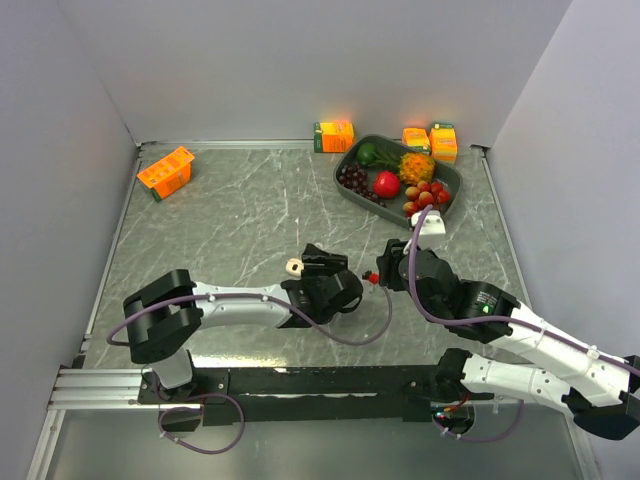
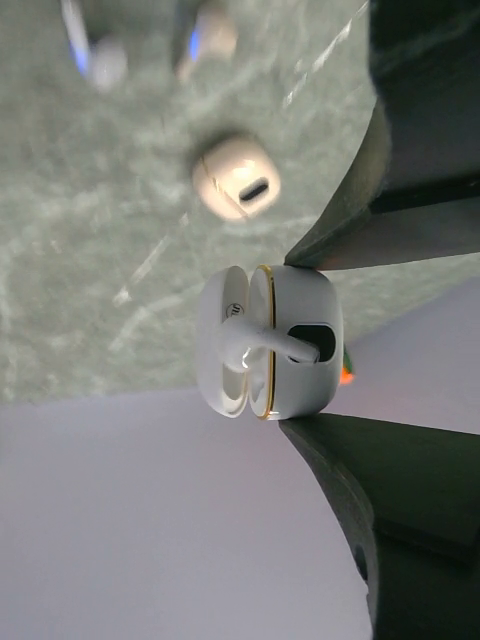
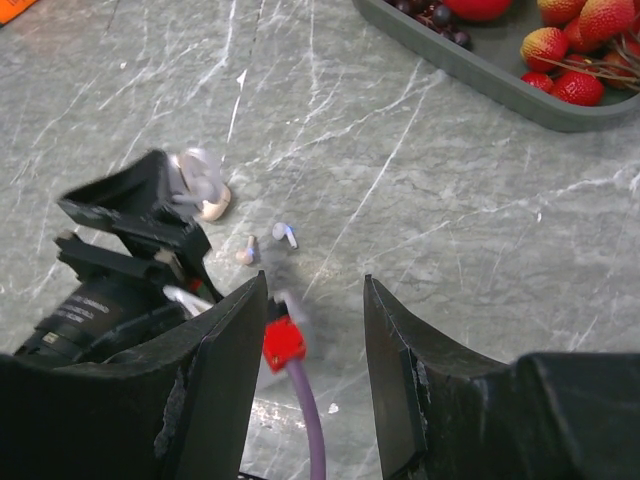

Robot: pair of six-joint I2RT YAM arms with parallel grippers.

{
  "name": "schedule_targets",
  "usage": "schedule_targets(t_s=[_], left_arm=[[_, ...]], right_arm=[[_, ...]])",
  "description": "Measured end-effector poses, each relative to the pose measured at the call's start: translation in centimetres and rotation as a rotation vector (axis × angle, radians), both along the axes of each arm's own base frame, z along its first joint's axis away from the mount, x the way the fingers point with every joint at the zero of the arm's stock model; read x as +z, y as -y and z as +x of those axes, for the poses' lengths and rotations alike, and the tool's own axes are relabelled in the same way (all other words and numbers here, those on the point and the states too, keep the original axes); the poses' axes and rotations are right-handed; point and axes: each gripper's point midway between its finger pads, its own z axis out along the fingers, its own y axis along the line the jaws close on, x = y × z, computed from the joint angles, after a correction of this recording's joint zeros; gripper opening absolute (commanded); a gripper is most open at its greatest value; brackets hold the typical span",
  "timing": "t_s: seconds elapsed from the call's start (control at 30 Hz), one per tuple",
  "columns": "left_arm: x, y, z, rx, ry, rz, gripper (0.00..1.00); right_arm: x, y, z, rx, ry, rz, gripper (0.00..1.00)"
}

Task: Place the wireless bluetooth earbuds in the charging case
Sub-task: Adjust the charging case.

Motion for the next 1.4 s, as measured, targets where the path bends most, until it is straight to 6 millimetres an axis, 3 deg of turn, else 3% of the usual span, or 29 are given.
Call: schedule_targets(t_s=[0.07, 0.27, 0.37, 0.4, 0.47, 0.53, 0.7, 0.77, 1.0, 1.2, 1.4], left_arm=[[0.8, -0.3, 0.2, 0.036, 0.025, -0.007, 0.01], [-0.4, -0.7, 0.6, 0.085, -0.112, -0.202, 0.01], [-0.4, -1.5, 0.4, 0.106, -0.18, -0.378, 0.01], [-0.1, -2.0, 0.1, 0.111, -0.193, -0.436, 0.01], [0.6, -2.1, -0.9, 0.097, -0.233, -0.584, 0.01], [1.9, -1.1, -2.2, 0.035, -0.275, -0.744, 0.01], [3.2, -0.4, -6.3, -0.186, -0.357, -1.023, 0.01], [3.2, -0.1, -7.4, -0.245, -0.385, -1.059, 0.01], [5.1, 1.2, -9.0, -0.39, -0.408, -1.133, 0.01], [5.8, 1.5, -9.1, -0.428, -0.393, -1.14, 0.01], [4.2, 1.8, -8.9, -0.418, -0.404, -1.085, 0.01]], right_arm=[[0.0, 0.0, 0.0, 0.002, 0.002, -0.001, 0.51], [0.3, 0.1, -0.1, 0.001, 0.005, 0.012, 0.52], [1.4, 0.5, -0.4, 0.008, 0.033, 0.06, 0.61], [2.2, 0.6, -0.6, 0.014, 0.05, 0.089, 0.71], [3.7, 0.6, -0.8, 0.029, 0.087, 0.151, 0.78], [5.0, 0.4, -1.0, 0.052, 0.116, 0.189, 0.79], [5.7, -1.1, -0.7, 0.105, 0.099, 0.177, 0.78], [5.1, -2.3, -0.3, 0.122, 0.067, 0.154, 0.78], [-0.2, -6.0, 0.6, 0.208, -0.099, 0.07, 0.77], [-1.8, -8.3, 0.6, 0.285, -0.161, 0.072, 0.76], [-3.4, -9.6, 0.9, 0.323, -0.208, 0.046, 0.76]])
